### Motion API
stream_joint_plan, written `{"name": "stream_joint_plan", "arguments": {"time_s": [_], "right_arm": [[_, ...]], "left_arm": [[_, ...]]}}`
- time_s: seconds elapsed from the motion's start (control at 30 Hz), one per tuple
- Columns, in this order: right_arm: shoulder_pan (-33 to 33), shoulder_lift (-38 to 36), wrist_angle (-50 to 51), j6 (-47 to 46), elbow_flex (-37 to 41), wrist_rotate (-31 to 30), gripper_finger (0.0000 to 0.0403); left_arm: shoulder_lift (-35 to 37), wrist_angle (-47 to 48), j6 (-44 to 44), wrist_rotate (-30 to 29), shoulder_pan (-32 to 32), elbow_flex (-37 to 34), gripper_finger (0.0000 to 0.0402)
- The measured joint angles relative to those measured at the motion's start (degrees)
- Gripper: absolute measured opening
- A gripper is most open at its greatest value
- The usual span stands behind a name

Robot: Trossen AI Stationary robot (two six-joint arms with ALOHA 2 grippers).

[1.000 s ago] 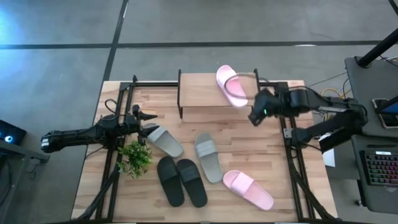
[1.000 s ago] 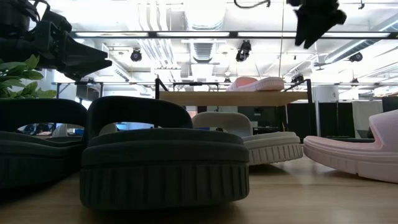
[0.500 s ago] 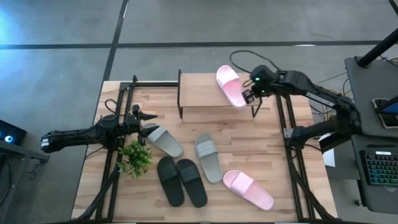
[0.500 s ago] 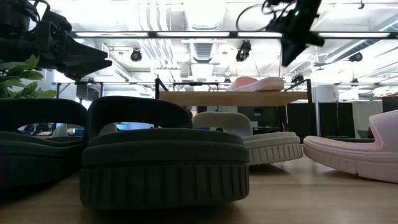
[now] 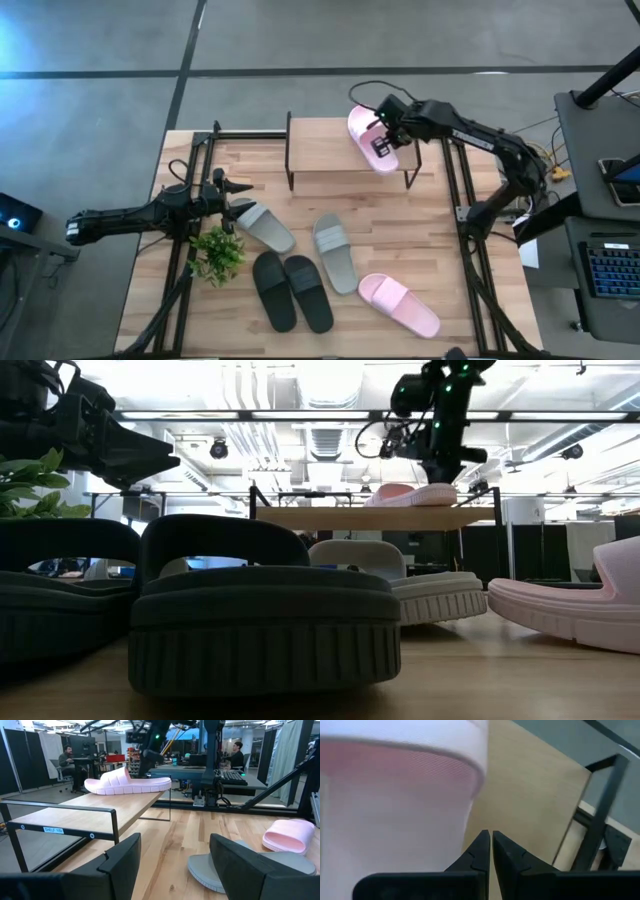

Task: Pick and place slides into the shelf
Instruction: Put the right pink slide on the shelf

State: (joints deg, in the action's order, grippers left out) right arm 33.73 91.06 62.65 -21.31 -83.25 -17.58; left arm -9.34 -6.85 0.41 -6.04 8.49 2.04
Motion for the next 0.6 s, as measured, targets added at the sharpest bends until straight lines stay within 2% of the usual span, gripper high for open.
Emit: {"name": "stream_joint_plan", "arguments": {"time_s": [0.4,0.6], "right_arm": [[0.2,7.1,-1.3,4.9,-2.7,-0.5,0.0013],[0.1,6.9,-2.0,4.9,-4.7,3.0,0.0013]], "left_arm": [[0.0,0.0,0.0,0.0,0.0,0.0,0.0223],[0.0,0.0,0.0,0.0,0.0,0.0,0.0223]]}}
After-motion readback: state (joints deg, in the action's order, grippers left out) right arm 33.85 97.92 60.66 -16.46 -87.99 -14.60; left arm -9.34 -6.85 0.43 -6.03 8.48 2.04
